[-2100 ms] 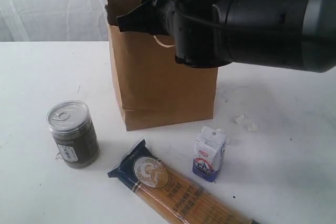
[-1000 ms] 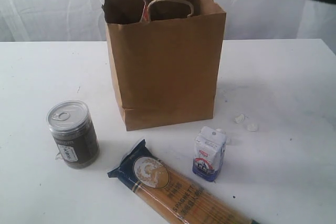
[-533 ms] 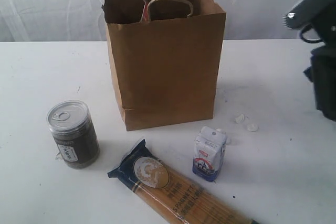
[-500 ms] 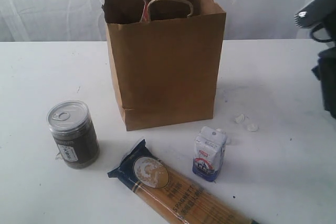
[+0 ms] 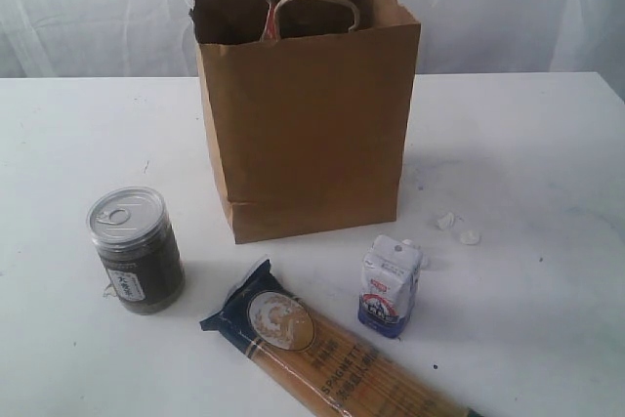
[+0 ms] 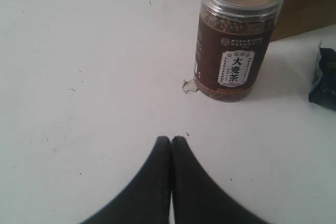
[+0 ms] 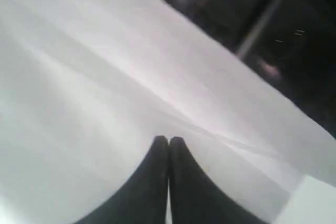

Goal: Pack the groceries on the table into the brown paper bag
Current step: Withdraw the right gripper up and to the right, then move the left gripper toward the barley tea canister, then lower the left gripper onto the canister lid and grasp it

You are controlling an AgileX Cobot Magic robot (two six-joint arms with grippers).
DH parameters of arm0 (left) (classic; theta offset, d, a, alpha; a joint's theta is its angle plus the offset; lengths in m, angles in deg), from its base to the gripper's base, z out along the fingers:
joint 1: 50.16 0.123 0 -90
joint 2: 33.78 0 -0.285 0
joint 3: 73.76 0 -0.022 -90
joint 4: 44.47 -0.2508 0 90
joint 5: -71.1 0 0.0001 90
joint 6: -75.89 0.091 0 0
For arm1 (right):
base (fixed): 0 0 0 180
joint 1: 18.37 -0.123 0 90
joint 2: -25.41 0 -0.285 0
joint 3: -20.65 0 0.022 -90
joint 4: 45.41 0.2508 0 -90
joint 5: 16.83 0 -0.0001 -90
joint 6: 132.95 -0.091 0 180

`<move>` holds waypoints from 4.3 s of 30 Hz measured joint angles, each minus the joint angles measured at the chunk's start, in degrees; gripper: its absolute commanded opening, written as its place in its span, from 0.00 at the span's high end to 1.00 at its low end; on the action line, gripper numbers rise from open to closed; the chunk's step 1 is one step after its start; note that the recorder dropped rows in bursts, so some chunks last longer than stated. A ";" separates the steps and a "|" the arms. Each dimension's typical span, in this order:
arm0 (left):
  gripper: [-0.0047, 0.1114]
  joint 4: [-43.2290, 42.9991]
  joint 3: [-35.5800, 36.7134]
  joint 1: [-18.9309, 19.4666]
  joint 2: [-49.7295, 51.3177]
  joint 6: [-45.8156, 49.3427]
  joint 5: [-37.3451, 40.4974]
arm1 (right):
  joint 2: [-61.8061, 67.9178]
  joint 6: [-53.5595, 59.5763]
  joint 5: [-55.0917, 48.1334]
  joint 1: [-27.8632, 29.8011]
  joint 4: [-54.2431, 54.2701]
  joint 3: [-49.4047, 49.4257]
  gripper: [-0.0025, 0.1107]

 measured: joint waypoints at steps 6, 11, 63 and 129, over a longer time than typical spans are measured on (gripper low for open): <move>0.96 0.00 0.00 0.00 0.00 0.00 0.00 | -13.39 -19.50 -6.42 5.35 -48.93 0.00 0.98; 0.96 0.00 0.00 0.00 0.00 0.00 0.00 | -34.23 -11.41 -25.83 5.42 -72.08 0.60 0.98; 0.96 -34.21 0.14 0.00 -0.13 -9.94 -49.56 | -49.05 -12.61 -47.34 5.47 -53.28 40.02 0.98; 0.96 19.96 -45.37 0.00 62.91 25.15 9.73 | -48.49 -4.80 -39.60 5.36 -53.68 40.54 0.98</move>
